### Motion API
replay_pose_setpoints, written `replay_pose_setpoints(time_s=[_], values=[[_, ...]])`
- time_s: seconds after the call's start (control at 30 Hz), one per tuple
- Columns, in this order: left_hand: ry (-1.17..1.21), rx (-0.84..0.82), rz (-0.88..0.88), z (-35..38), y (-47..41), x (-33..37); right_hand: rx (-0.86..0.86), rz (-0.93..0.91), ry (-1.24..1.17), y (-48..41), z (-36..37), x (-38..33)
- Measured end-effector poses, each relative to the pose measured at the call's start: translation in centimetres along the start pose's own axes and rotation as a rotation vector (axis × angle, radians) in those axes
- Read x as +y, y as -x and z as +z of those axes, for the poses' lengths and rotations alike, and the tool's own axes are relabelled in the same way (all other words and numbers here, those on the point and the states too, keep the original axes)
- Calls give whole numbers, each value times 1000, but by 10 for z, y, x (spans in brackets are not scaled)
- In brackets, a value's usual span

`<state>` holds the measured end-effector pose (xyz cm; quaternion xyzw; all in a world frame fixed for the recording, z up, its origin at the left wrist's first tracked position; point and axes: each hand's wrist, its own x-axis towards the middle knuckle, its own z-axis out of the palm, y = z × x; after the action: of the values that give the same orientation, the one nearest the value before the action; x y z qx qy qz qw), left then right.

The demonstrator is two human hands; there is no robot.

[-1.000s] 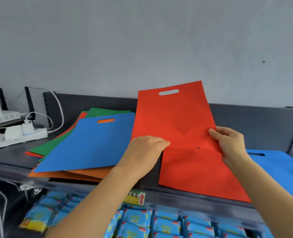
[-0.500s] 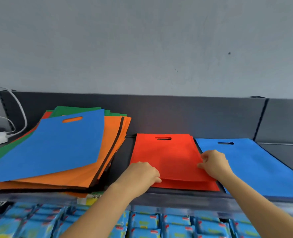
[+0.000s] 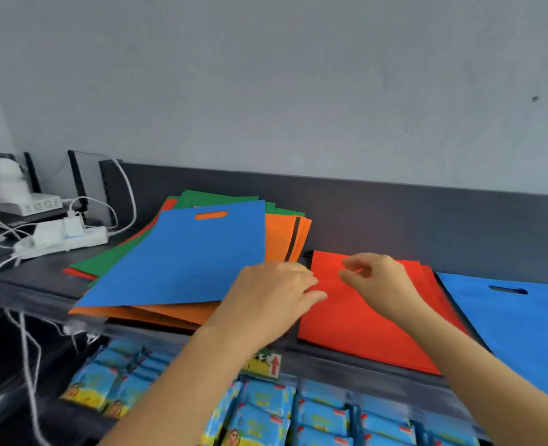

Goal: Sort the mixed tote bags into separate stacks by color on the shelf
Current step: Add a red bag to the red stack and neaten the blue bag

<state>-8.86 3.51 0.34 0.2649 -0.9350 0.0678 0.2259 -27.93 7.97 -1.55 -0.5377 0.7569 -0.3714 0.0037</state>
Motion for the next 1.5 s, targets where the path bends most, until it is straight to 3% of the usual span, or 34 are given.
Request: replay_pose_setpoints(time_s=[0.13,0.23,0.33,0.57,0.73,1.07,1.17,1.4,1.5], values=[[-106,-140,-217,-21,27,-56,-129,-68,-153,-3,33,-58],[-101,-373,-329,-16,44,-93,-277,41,-131,-13,57,-76],[-23,-405,-374,-4,56,-113,-322,169,-146,-21,75,-82],[17,-276,-262,-6,60,-120,-236,289,-258,-28,91,-93],[-46,-211,-144,-14,60,-109,-66,241,-361,-25,85,-89],[-29,180,81,0,18,-56,265,251,-599,-8,7,-18],[54,40,68,17,-1,-18,335,327,-566,7,-25,28],[75,76,382,73,-46,84,437,472,-403,53,-104,139],[51,57,420,79,-66,135,469,506,-328,68,-141,178]])
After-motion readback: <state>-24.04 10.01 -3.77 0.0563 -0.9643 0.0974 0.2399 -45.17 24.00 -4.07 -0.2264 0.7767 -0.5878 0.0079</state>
